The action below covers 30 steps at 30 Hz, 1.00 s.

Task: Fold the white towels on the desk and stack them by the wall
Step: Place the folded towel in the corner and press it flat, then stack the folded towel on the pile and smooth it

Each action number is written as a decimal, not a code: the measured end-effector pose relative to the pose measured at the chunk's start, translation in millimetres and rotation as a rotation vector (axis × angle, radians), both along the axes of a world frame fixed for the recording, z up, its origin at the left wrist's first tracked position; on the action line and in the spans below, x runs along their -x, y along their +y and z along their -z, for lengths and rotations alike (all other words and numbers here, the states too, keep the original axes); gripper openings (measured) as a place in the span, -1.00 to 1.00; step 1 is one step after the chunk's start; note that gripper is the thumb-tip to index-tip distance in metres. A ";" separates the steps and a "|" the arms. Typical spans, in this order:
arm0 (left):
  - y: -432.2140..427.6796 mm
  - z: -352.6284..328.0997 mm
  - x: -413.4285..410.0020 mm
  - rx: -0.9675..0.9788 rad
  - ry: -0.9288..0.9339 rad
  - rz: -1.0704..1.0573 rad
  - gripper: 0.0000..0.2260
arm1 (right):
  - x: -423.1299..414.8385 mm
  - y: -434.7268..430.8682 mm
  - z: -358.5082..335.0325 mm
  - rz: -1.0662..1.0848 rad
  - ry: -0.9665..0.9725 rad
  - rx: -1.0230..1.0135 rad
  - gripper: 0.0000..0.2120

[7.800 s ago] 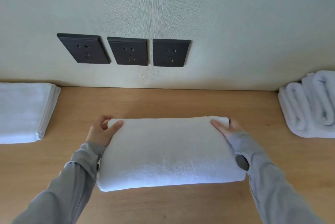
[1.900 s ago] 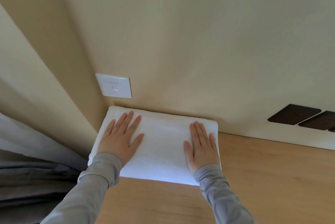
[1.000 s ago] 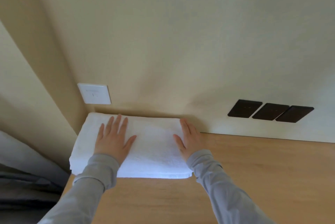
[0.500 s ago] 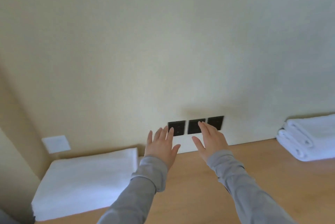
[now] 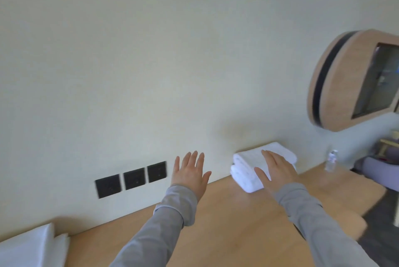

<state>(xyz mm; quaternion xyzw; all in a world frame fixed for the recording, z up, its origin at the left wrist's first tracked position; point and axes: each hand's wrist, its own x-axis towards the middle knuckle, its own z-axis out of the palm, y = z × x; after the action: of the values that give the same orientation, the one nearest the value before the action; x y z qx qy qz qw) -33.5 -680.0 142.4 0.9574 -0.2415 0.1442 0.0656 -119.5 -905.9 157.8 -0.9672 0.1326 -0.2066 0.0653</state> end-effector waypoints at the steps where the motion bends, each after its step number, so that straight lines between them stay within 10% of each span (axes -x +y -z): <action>1: -19.4 -4.7 0.0 0.007 -0.004 0.021 -0.47 | 6.3 -16.4 -1.8 0.030 0.002 0.002 -0.45; 30: -340.5 33.1 -177.2 0.067 -0.018 0.016 -0.48 | -154.4 -333.8 32.0 0.071 0.102 0.064 -0.44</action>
<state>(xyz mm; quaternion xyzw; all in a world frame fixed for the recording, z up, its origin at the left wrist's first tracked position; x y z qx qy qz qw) 143.7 -1020.5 109.3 0.9514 -0.2447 0.1601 0.0965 34.9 -1239.8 125.8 -0.9727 0.1634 -0.1635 0.0200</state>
